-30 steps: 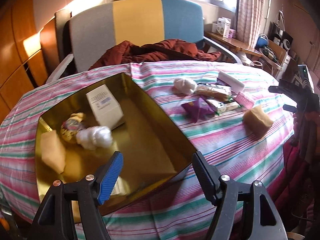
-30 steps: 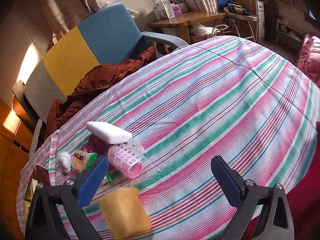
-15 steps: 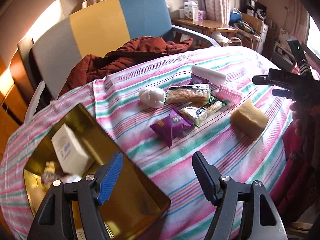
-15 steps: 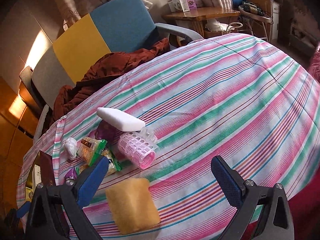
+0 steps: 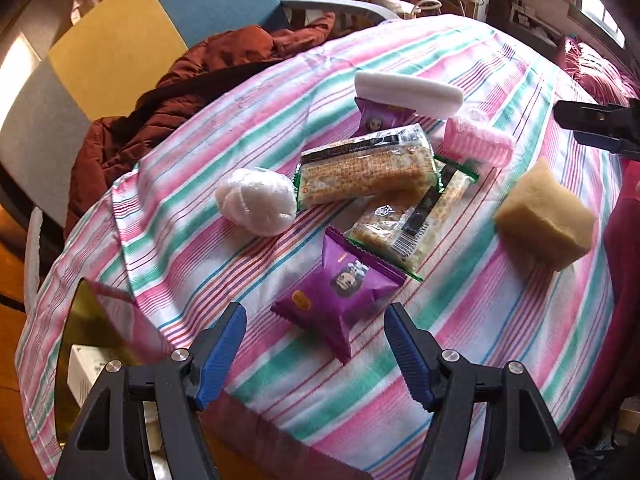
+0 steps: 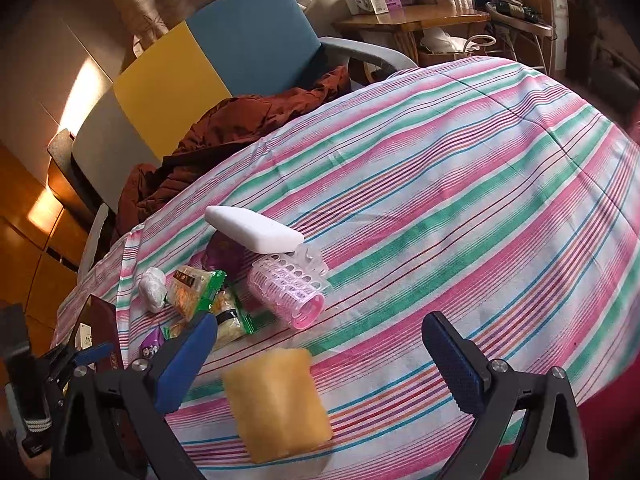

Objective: Organize objects
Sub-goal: 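Move the right tool over the loose items while the left tool reaches toward the purple snack packet, then grasp the purple snack packet with the left tool while the right tool grasps the pink hair roller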

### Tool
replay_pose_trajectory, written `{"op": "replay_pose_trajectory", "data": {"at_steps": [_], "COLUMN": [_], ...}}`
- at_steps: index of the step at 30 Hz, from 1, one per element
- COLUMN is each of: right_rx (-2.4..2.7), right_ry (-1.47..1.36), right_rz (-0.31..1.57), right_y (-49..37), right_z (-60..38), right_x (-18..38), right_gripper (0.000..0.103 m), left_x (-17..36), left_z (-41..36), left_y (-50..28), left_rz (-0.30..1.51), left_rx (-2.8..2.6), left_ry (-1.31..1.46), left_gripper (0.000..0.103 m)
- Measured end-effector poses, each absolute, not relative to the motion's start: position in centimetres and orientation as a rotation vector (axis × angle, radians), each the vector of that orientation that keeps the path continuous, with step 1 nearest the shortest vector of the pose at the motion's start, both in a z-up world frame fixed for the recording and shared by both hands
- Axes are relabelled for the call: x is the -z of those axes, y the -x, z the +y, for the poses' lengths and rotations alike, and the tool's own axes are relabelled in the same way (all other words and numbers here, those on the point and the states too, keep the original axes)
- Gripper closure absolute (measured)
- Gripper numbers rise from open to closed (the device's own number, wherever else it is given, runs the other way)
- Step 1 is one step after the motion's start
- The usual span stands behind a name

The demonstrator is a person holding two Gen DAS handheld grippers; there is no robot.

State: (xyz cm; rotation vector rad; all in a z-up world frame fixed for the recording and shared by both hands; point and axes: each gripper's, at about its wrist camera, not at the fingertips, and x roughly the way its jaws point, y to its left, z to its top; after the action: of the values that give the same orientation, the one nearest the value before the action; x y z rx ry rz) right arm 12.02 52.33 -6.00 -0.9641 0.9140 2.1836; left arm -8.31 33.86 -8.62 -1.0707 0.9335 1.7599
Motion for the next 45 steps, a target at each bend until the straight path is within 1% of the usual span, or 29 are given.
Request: {"op": "replay_pose_trajectory", "data": {"at_steps": [4,5,6,8,9,11,13,18,21,23,28,30,33,38,40,42,43,45], "right_rx": [-2.182,-2.18,-2.177,-2.173,-2.172,-2.168,-2.17,-2.173,-2.198,-2.221,-2.239,-2.216,-2.203,-2.198,-2.2,-2.201,-2.204,-2.196], "right_ry": [0.979,0.983,0.987,0.991,0.993,1.002,1.014,1.054,1.089,1.132,1.281,1.351,1.389,1.377,1.368,1.364,1.368,1.399], "right_rz": [0.915,0.915,0.915,0.913,0.909,0.897,0.884,0.822,0.78,0.726,0.57,0.531,0.531,0.644,0.656,0.663,0.651,0.595], "right_y": [-11.9,-11.9,-11.8,-11.8,-11.7,-11.7,-11.5,-10.8,-9.9,-8.8,-5.2,-3.7,-2.5,-2.8,-2.8,-2.7,-2.6,-2.4], "right_z": [52.3,52.3,52.3,52.3,52.3,52.3,52.2,51.7,51.4,51.1,51.3,52.0,53.1,54.2,54.3,54.1,54.0,53.7], "right_x": [6.2,6.3,6.3,6.4,6.5,6.5,6.6,6.9,6.8,6.7,7.5,8.7,10.1,10.9,10.9,10.9,11.0,11.3], "right_gripper": [0.0,0.0,0.0,0.0,0.0,0.0,0.0,0.0,0.006,0.012,0.017,0.017,0.017,0.016,0.014,0.014,0.015,0.03], "left_x": [10.0,10.2,10.3,10.5,10.6,10.7,10.5,9.7,9.7,9.9,10.4,10.4,10.3,10.2,10.2,10.1,10.1,10.0], "left_z": [34.7,34.8,35.0,35.0,34.9,34.7,34.3,33.3,33.4,33.4,33.1,33.1,33.0,32.8,32.7,32.6,32.6,32.5], "left_y": [9.0,9.2,9.2,9.3,9.2,8.9,8.2,6.1,4.8,3.9,2.5,2.5,2.5,2.1,2.0,1.8,1.7,1.4], "left_rz": [0.942,0.935,0.925,0.895,0.876,0.848,0.817,0.735,0.741,0.733,0.745,0.724,0.688,0.671,0.661,0.655,0.653,0.65], "left_rx": [-1.724,-1.717,-1.709,-1.702,-1.697,-1.69,-1.688,-1.682,-1.687,-1.679,-1.731,-1.747,-1.761,-1.773,-1.776,-1.781,-1.783,-1.788], "left_ry": [1.11,1.118,1.128,1.145,1.156,1.169,1.168,1.182,1.19,1.204,1.207,1.226,1.246,1.24,1.242,1.239,1.237,1.231], "left_gripper": [0.031,0.034,0.041,0.048,0.054,0.058,0.06,0.061,0.061,0.061,0.061,0.061,0.061,0.061,0.061,0.06,0.06,0.06]}}
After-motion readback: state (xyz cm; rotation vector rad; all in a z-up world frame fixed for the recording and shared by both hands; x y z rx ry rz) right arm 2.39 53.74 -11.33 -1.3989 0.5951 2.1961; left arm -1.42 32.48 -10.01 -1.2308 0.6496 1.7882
